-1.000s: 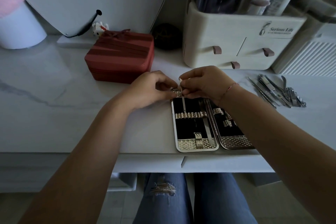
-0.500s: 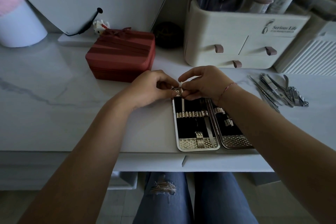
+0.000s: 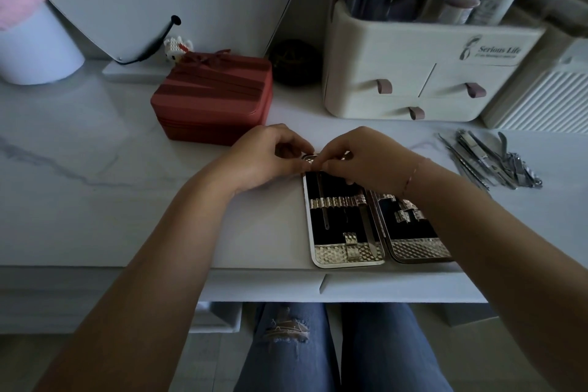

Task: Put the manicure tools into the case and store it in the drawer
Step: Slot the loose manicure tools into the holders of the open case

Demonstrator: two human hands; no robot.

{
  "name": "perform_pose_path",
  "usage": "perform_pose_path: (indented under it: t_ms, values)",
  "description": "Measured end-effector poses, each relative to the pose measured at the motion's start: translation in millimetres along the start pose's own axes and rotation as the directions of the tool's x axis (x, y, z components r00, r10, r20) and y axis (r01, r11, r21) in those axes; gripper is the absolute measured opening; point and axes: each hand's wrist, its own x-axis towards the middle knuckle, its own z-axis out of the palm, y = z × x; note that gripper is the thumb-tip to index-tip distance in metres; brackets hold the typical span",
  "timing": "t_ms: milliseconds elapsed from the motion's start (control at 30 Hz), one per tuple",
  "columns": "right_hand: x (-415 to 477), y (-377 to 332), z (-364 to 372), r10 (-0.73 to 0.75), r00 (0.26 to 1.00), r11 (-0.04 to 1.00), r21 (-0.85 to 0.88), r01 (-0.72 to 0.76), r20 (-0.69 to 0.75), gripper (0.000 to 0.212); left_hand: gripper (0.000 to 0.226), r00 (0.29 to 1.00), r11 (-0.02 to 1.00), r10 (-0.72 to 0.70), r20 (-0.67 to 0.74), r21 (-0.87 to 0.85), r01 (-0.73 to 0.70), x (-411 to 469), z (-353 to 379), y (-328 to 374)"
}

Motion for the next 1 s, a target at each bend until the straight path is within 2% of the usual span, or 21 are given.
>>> perform_pose_path:
  t_ms: [200, 300, 400, 467, 567, 600, 667, 800, 1000]
  values:
    - [-10, 3, -3, 0.015, 0.999, 1.000, 0.020, -0.015, 0.035, 0.020, 0.024, 1.000, 1.000, 0.002, 0.004, 0.016, -0.002, 1, 0, 0]
    - [-13, 9, -1, 0.012, 0.999, 0.997, 0.073, -0.010, -0.032, 0.023, 0.024, 1.000, 1.000, 0.011, 0.003, 0.028, -0.011, 1, 0, -2]
    - [-29, 25, -6, 0.039, 0.960, 0.987, 0.160, 0.006, -0.277, 0.019, 0.023, 0.999, 0.998, 0.033, 0.008, 0.044, -0.033, 3, 0, -5]
    - [-43, 47, -18, 0.082, 0.877, 0.993, 0.115, -0.030, -0.473, 0.015, 0.022, 0.998, 0.996, 0.059, 0.014, 0.059, -0.060, 5, 1, -8]
    - [-63, 87, -41, 0.236, 0.742, 0.963, 0.049, -0.265, -0.627, 0.015, 0.019, 0.998, 0.995, 0.065, 0.009, 0.069, -0.065, 6, 2, -8]
    - [-67, 99, -46, 0.286, 0.719, 0.939, 0.036, -0.342, -0.633, 0.016, 0.019, 0.998, 0.995, 0.067, 0.010, 0.075, -0.068, 6, 3, -8]
    - [-72, 115, -50, 0.339, 0.719, 0.902, -0.005, -0.431, -0.607, 0.018, 0.019, 0.997, 0.994, 0.071, 0.010, 0.082, -0.072, 6, 2, -9]
    - [-71, 123, -48, 0.357, 0.734, 0.875, -0.069, -0.480, -0.578, 0.020, 0.019, 0.998, 0.994, 0.068, 0.012, 0.083, -0.068, 6, 3, -9]
    - [-63, 121, -49, 0.404, 0.712, 0.822, -0.114, -0.558, -0.574, 0.007, 0.019, 0.998, 0.996, 0.057, 0.015, 0.070, -0.058, 4, 3, -10]
